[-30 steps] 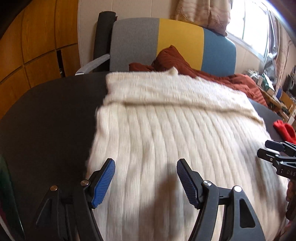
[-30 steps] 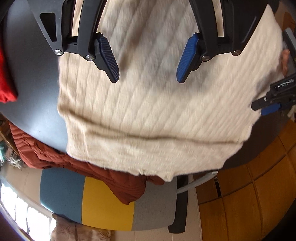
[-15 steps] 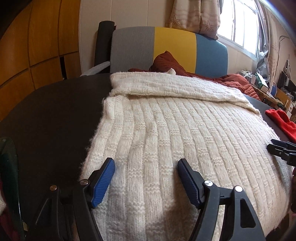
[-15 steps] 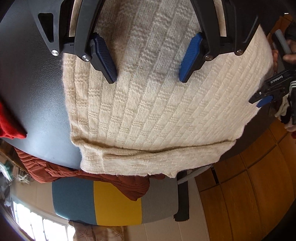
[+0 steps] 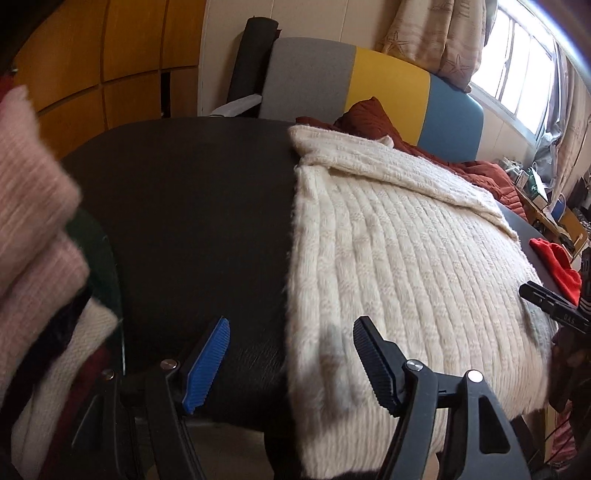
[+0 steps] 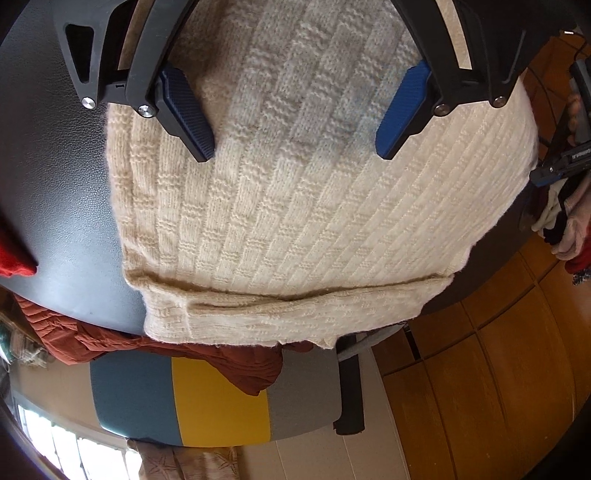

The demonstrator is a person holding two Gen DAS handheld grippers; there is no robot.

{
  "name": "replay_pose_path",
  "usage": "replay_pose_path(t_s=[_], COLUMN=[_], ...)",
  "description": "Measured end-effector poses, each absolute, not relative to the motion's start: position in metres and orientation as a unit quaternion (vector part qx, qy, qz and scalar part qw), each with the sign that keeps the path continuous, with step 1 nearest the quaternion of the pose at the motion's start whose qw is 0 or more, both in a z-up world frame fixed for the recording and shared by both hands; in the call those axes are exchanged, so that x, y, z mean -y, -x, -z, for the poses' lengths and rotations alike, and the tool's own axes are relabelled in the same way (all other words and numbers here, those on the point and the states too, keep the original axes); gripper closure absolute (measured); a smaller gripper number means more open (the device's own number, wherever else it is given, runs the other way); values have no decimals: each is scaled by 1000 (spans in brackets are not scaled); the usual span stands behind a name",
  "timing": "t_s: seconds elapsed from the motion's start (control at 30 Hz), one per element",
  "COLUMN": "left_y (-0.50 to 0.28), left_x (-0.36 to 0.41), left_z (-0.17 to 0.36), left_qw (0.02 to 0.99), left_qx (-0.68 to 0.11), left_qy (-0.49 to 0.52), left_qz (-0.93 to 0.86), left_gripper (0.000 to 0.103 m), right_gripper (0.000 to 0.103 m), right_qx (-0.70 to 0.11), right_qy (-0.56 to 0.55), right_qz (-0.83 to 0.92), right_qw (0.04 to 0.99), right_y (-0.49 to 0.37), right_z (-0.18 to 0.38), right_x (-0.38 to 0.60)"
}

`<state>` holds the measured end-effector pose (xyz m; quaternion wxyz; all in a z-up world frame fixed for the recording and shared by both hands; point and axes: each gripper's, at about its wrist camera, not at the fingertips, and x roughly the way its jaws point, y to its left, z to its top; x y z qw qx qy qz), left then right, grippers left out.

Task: Fold clothes
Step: 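Move both grippers to the sweater hem to prepare the next fold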

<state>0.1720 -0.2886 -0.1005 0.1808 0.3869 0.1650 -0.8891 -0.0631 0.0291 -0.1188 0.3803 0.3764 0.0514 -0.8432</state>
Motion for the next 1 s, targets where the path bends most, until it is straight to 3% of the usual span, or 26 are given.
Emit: replay_pose_path(t_s=[0.57,0.7,0.8,1.0], left_y=[-157,-157,-157,-156], left_x=[256,256,251,247], left_z=[116,115,115,115], left_qw=[126,120,120,118], left_qx=[-187,-194,-170,-157], left_qy=[-393,-397,-400,-394], left_qz=[892,889,892,898], left_gripper=[33,35,42,43], right_gripper=[7,18,24,39], right_qx=[0,60,49,35], right_qy=[-389,-389,-386,-427], right_qz=[827,830,838,831], right_qw=[405,396,382,355], right_y=[69,72,67,47], right_z=[115,97,87,103], right_x=[-41,-73,-105,-167])
